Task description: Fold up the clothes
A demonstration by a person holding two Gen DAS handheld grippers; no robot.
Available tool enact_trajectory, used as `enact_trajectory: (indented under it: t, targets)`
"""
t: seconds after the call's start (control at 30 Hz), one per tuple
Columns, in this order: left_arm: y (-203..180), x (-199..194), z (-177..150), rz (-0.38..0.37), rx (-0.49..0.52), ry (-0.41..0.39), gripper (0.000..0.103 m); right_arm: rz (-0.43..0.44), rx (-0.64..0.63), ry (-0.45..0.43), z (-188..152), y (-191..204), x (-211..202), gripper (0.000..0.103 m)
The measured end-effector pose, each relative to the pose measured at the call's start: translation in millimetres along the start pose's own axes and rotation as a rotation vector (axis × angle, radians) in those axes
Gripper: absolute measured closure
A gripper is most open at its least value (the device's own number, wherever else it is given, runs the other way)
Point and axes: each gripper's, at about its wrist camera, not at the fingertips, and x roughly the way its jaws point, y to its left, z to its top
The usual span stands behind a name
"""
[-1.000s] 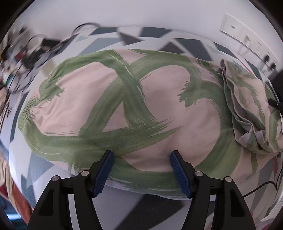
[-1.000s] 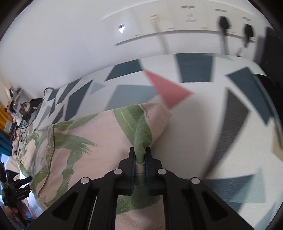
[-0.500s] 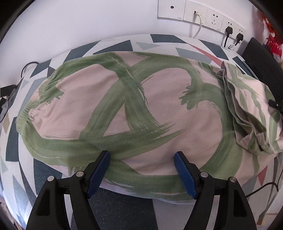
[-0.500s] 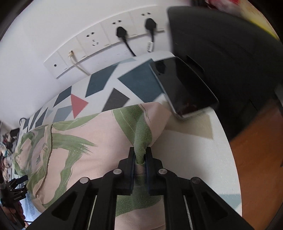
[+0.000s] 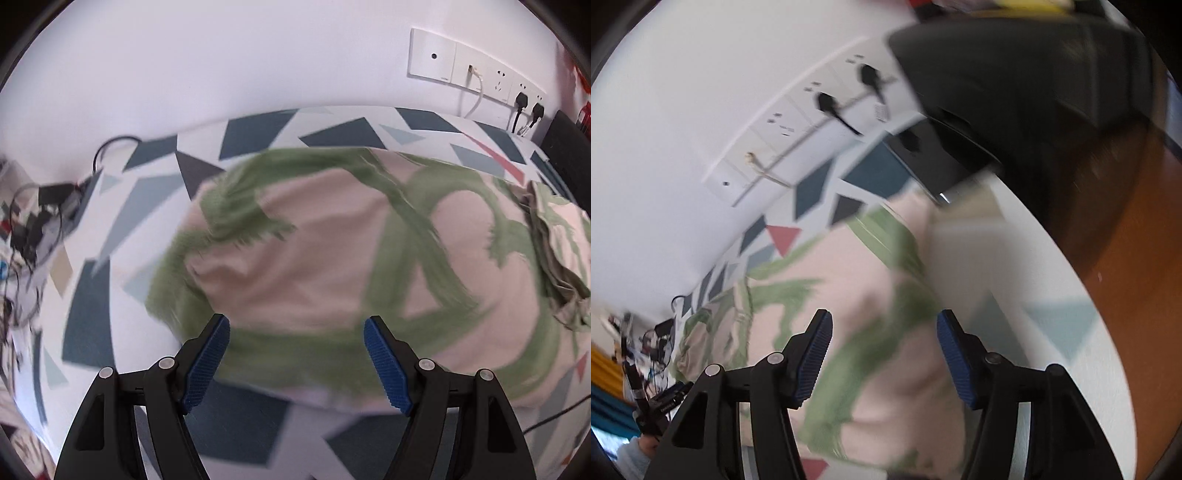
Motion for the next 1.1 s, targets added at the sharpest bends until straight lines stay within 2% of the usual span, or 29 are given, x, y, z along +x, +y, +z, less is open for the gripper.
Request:
enact_trajectory:
  t: [0.1, 0.23, 0.37, 0.47, 0.6, 0.73, 0.9, 1.03, 1.1]
  targets:
    - [7.9, 21.6, 4.6, 0.01, 0.001, 0.052, 0.027, -0.051, 0.041, 0.014, -17.6, -6.0, -1.5, 0.041]
    - [16.4, 18.1, -8.6, 0.001, -0.045, 0.008, 0.023, -0.075, 0.044, 0.034, -36.2, -2.6, 3.9, 0.04]
    - [27.6, 15.4, -21.3, 0.003, -0.111, 0.003, 0.019, -0.137, -0.051, -0.002, -45.9, 18.7, 16.2, 0.039]
    - [33.4, 9.9, -30.6, 0.043, -0.126, -0.001, 0.017, -0.152, -0.138, 0.002, -45.3, 38.1, 32.7, 0.038]
    - [52.0, 6.8, -41.8, 0.077, -0.18, 0.007, 0.016, -0.111, -0.191, 0.012, -37.0, 56.5, 52.5, 0.037]
    - [70.0, 4.7, -51.6, 0.057, -0.248, 0.024, 0.015, -0.002, -0.12, 0.028, -28.4, 51.6, 55.8, 0.036]
    - [67.7, -2.2, -53.5, 0.058, -0.28, 0.068, 0.015, 0.141, -0.001, 0.04, -18.3, 40.0, 58.2, 0.036]
    - [50.2, -25.0, -59.5, 0.046, -0.284, 0.033, 0.015, 0.133, -0.05, 0.022, -7.8, 39.4, 65.4, 0.038]
    - [39.5, -27.4, -63.7, 0.057, -0.272, 0.041, 0.015, 0.123, -0.084, 0.013, -2.3, 40.2, 69.5, 0.038]
